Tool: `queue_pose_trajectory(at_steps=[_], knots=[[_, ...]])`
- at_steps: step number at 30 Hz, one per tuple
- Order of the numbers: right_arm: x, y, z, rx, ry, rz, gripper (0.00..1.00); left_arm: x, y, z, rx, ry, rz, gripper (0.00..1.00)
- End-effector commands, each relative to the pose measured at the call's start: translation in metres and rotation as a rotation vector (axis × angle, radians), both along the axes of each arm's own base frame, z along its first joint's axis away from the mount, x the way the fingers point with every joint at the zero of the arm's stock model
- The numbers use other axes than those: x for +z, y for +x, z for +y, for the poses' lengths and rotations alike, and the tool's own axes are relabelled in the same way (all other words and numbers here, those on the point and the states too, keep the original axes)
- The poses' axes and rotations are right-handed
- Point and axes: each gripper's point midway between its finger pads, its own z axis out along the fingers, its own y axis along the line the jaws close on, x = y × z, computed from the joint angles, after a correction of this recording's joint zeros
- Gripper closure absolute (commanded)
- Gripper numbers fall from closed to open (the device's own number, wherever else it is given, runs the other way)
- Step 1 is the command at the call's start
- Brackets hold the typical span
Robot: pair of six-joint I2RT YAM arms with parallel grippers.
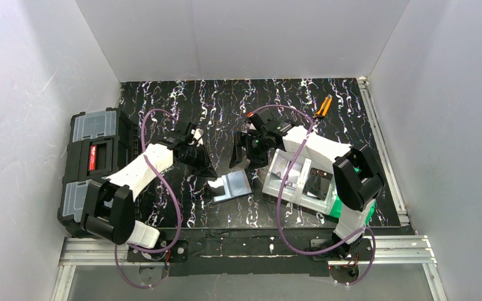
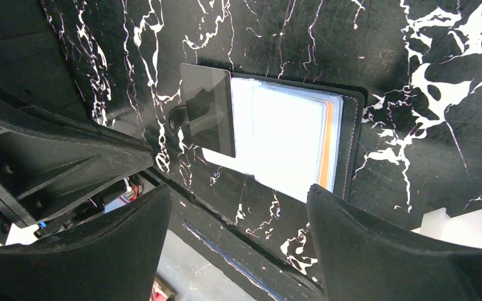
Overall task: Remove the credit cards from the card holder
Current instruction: Pick up the credit card from the card holder.
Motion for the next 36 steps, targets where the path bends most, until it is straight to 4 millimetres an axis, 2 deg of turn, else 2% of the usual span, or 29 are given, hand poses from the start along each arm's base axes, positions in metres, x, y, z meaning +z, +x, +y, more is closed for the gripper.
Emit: queue_pose_trajectory(at_steps=[1, 4, 7, 12, 20, 36], knots=[[0.008, -0.002, 0.004, 0.011, 0.04, -0.002, 0.14, 0.0, 0.002, 0.012, -0.019, 0.072, -0.016, 0.88], [0.004, -0.007, 0.01, 0.027, 0.051, 0.029, 0.16, -0.013, 0.003, 0.019, -0.005, 0.126, 0.018, 0.75], [0.002, -0.011, 0.021, 0.049, 0.067, 0.042, 0.21, -0.022, 0.005, 0.029, 0.036, 0.188, 0.023, 0.74], [-0.007, -0.019, 0.035, 0.081, 0.088, 0.09, 0.35, -0.038, 0.01, 0.031, 0.052, 0.215, 0.043, 0.82], [-0.023, -0.029, 0.051, 0.127, 0.082, 0.136, 0.37, -0.063, 0.017, 0.034, 0.066, 0.262, 0.083, 0.99], [-0.048, -0.035, 0.064, 0.158, 0.07, 0.201, 0.38, -0.083, 0.008, 0.044, 0.074, 0.312, 0.114, 1.0]])
